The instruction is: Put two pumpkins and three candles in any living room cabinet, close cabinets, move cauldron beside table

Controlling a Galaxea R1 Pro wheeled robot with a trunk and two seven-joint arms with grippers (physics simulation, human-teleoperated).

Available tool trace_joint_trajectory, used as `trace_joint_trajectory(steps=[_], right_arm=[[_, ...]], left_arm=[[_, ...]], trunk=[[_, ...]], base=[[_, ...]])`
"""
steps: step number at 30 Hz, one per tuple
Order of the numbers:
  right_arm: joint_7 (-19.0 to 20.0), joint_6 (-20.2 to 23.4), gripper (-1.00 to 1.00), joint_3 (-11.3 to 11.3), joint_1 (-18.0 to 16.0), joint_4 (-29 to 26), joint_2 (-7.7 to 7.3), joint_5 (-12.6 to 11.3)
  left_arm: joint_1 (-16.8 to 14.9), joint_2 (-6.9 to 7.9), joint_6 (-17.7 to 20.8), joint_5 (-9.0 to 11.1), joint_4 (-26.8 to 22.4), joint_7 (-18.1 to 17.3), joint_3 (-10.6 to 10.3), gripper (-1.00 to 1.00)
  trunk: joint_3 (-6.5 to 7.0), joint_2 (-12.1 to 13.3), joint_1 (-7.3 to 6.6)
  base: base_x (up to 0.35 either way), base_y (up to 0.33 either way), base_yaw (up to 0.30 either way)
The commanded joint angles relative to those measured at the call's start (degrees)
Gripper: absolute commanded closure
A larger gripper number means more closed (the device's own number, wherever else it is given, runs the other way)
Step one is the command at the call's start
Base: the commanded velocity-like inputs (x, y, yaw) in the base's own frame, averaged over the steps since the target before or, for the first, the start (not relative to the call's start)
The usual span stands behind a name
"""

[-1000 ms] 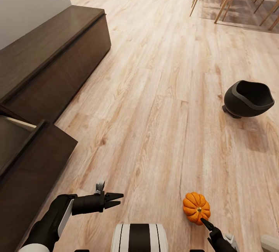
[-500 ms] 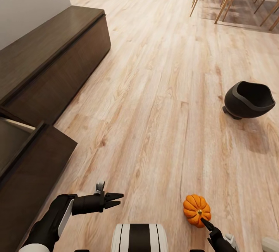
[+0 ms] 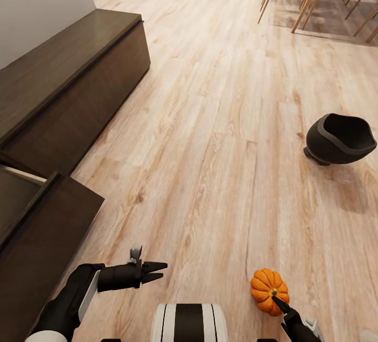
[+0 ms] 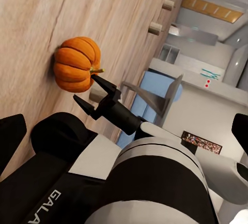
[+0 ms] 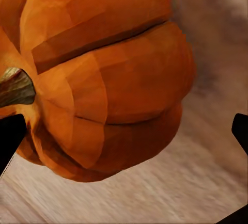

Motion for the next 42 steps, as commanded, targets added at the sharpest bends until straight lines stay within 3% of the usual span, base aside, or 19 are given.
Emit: trace_joint_trajectory(steps=[1,19,31,32,42], right_arm=[[0.08,0.59,-1.0,-0.33,-0.02,0.01,0.02,-0.28],[-0.18,0.69,-1.0,-0.33,-0.57,0.08,0.02,-0.4],[-2.13,3.3,-1.0,-0.33,-0.72,0.1,0.02,-0.46],[-2.15,3.3,1.0,-0.33,-0.72,0.1,0.02,-0.46],[-2.09,3.32,1.0,-0.33,-0.72,0.01,0.02,-0.34]], left_arm=[[0.0,0.01,0.58,0.14,0.0,-0.09,0.01,-1.0],[-0.04,0.01,0.53,0.14,0.0,-0.09,-0.07,-1.0],[0.02,-0.08,0.51,0.14,0.0,-0.04,-0.07,-1.0],[0.02,-0.08,0.51,0.14,0.0,-0.03,-0.07,-1.0],[0.0,0.0,0.51,0.14,0.0,-0.08,-0.07,-1.0]], trunk=[[-0.03,-0.01,0.01],[-0.03,-0.01,0.01],[-0.03,-0.01,0.01],[-0.03,-0.01,0.01],[-0.03,-0.01,0.01]], base=[[0.162,0.0,0.0],[0.051,-0.019,0.0],[0.029,-0.003,0.0],[0.003,0.0,0.0],[0.0,0.0,0.0]])
